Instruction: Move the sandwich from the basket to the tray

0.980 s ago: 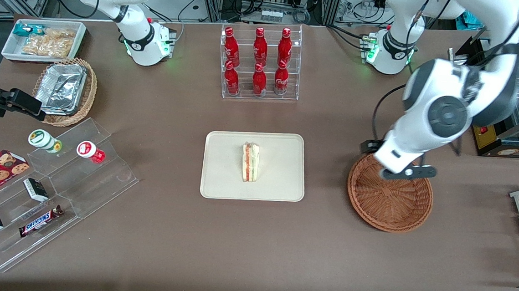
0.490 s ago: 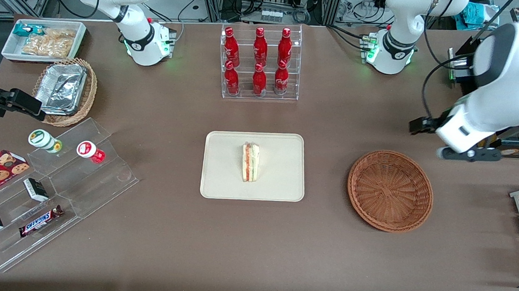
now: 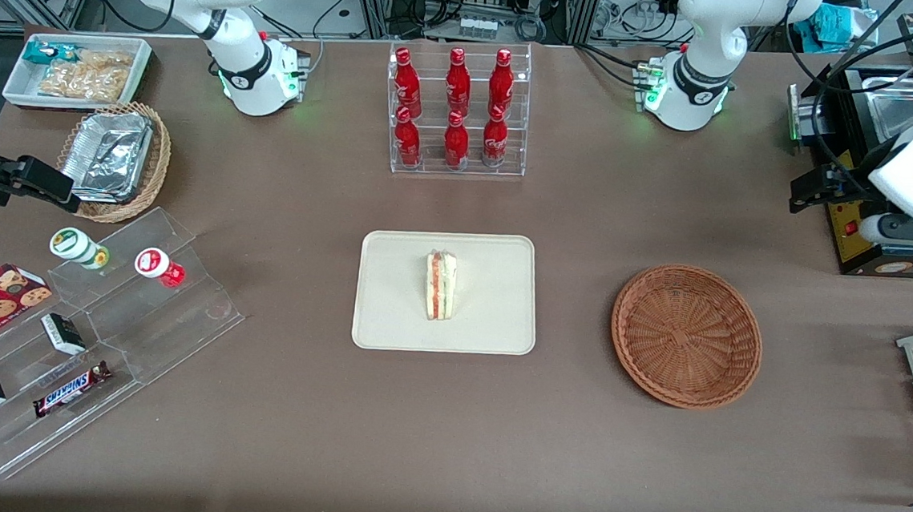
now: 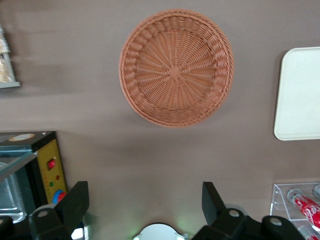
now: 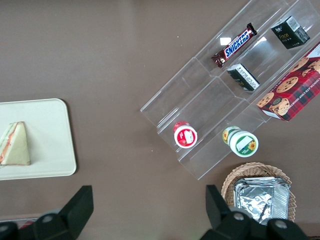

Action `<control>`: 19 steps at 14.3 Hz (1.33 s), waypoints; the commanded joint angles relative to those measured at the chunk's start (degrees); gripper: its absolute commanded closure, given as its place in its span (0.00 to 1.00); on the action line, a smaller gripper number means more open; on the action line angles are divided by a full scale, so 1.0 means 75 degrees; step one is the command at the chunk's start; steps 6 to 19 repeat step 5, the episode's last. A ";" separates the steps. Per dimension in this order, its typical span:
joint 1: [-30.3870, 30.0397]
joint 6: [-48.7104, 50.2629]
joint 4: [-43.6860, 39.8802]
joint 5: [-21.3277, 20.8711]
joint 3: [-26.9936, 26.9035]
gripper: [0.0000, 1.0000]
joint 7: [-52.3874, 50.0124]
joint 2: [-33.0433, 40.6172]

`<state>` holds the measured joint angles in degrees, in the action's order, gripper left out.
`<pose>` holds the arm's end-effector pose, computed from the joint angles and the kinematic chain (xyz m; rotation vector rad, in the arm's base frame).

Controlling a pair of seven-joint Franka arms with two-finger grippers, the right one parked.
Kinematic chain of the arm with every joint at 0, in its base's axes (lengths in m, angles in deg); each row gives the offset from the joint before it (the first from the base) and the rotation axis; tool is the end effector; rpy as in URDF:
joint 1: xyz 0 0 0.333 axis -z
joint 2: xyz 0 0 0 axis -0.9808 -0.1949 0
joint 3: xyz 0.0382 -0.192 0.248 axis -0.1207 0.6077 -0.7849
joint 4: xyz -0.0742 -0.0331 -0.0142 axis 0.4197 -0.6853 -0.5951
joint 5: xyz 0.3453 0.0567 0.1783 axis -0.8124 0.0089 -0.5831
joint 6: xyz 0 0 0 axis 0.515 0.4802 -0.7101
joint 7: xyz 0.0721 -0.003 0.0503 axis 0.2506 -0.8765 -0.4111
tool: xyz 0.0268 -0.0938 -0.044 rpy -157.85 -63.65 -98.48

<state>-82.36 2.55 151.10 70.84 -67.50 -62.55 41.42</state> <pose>0.5271 -0.0247 0.6052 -3.1074 0.0514 0.1695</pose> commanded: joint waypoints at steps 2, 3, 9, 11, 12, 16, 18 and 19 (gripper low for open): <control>-0.0037 -0.0064 -0.0311 -0.0178 -0.0072 0.00 0.0037 -0.0113; 0.0091 -0.0204 -0.0311 -0.0120 -0.0271 0.00 0.0026 -0.0125; 0.0256 -0.0567 -0.0323 0.0149 -0.0495 0.00 -0.0021 -0.0276; 0.0256 -0.0567 -0.0323 0.0149 -0.0495 0.00 -0.0021 -0.0276; 0.0256 -0.0567 -0.0323 0.0149 -0.0495 0.00 -0.0021 -0.0276; 0.0256 -0.0567 -0.0323 0.0149 -0.0495 0.00 -0.0021 -0.0276; 0.0256 -0.0567 -0.0323 0.0149 -0.0495 0.00 -0.0021 -0.0276; 0.0256 -0.0567 -0.0323 0.0149 -0.0495 0.00 -0.0021 -0.0276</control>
